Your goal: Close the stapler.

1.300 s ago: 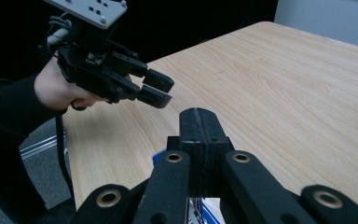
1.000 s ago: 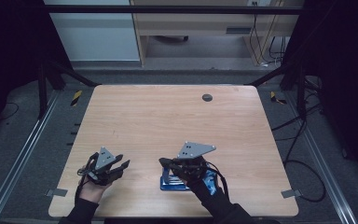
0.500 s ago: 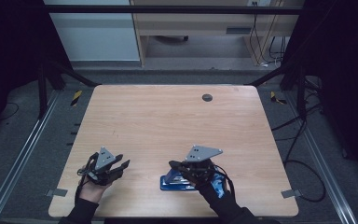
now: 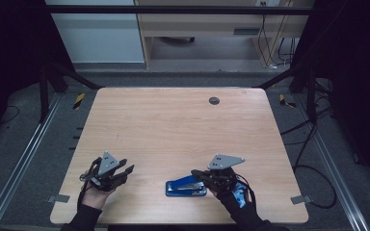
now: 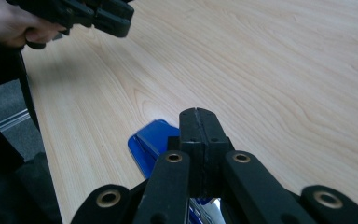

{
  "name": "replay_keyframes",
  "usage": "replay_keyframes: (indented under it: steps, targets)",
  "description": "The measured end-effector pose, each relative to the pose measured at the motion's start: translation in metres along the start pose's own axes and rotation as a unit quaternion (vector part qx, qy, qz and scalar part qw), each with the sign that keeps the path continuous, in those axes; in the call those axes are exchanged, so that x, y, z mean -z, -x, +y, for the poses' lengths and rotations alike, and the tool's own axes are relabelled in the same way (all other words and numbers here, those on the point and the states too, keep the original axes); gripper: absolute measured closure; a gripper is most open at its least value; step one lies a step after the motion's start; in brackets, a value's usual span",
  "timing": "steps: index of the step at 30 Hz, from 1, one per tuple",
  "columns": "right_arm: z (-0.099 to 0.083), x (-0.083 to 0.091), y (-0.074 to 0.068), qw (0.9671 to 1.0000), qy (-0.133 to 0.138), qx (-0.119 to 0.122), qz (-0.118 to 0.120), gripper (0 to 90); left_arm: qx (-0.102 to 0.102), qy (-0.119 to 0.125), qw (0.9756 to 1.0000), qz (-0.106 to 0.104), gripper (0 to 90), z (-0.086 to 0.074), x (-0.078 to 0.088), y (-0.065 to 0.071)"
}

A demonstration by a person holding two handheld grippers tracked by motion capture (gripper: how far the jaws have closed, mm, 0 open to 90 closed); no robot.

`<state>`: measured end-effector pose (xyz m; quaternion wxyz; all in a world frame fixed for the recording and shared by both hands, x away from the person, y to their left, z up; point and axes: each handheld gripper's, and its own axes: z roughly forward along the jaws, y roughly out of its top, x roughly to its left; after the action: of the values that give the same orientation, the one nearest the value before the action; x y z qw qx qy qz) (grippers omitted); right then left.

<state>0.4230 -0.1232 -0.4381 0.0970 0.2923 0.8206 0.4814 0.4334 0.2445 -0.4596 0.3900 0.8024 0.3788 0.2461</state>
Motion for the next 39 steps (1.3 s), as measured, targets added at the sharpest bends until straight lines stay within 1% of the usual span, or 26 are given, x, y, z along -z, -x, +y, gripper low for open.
replay_keyframes:
  steps: [5,9,11,15,17,22,23,25,27,30,34,38,39]
  targets:
    - [-0.007,0.002,0.004,1.0000,-0.005,-0.005,-0.003,90.0,-0.001,0.000,1.0000,0.000,61.0,0.000,0.000,0.000]
    - [-0.012,0.003,0.006,0.9999,-0.010,-0.013,-0.003,90.0,0.000,-0.001,1.0000,0.000,60.9,0.000,0.000,0.000]
    - [-0.016,0.002,0.007,0.9996,-0.021,-0.015,-0.008,89.9,-0.002,-0.001,1.0000,0.000,60.8,0.000,0.000,0.000]
    - [-0.021,-0.001,0.008,0.9993,-0.033,-0.016,-0.013,89.5,-0.003,-0.002,1.0000,0.000,60.5,0.000,0.000,0.001]
    - [-0.023,-0.001,0.010,0.9994,-0.025,-0.022,-0.008,89.7,-0.003,-0.001,1.0000,0.000,60.3,0.000,0.000,0.001]
    - [-0.027,0.000,0.011,0.9995,-0.018,-0.024,-0.011,90.0,-0.002,-0.002,1.0000,0.000,59.9,0.000,0.000,0.001]
    - [-0.028,0.000,0.010,0.9994,-0.022,-0.025,-0.011,90.0,-0.002,-0.002,1.0000,0.000,59.8,0.000,0.000,0.001]
    - [-0.031,-0.002,0.009,0.9991,-0.034,-0.016,-0.019,90.0,-0.002,-0.002,1.0000,-0.001,59.7,0.000,-0.001,0.001]
    - [-0.032,-0.002,0.009,0.9992,-0.031,-0.017,-0.016,90.0,-0.003,-0.003,1.0000,-0.002,59.6,0.000,-0.001,0.001]
    - [-0.032,-0.002,0.008,0.9993,-0.030,-0.010,-0.020,90.0,-0.003,-0.003,1.0000,-0.003,59.5,0.000,-0.001,0.002]
    - [-0.034,-0.002,0.010,0.9994,-0.026,-0.018,-0.012,90.0,-0.003,-0.003,1.0000,-0.003,59.2,0.000,-0.001,0.002]
    - [-0.034,-0.002,0.011,0.9995,-0.025,-0.018,-0.011,90.0,-0.003,-0.003,1.0000,-0.004,59.0,-0.001,-0.001,0.002]
    - [-0.035,-0.003,0.010,0.9993,-0.029,-0.016,-0.017,90.0,-0.003,-0.003,1.0000,-0.004,59.0,-0.001,-0.001,0.002]
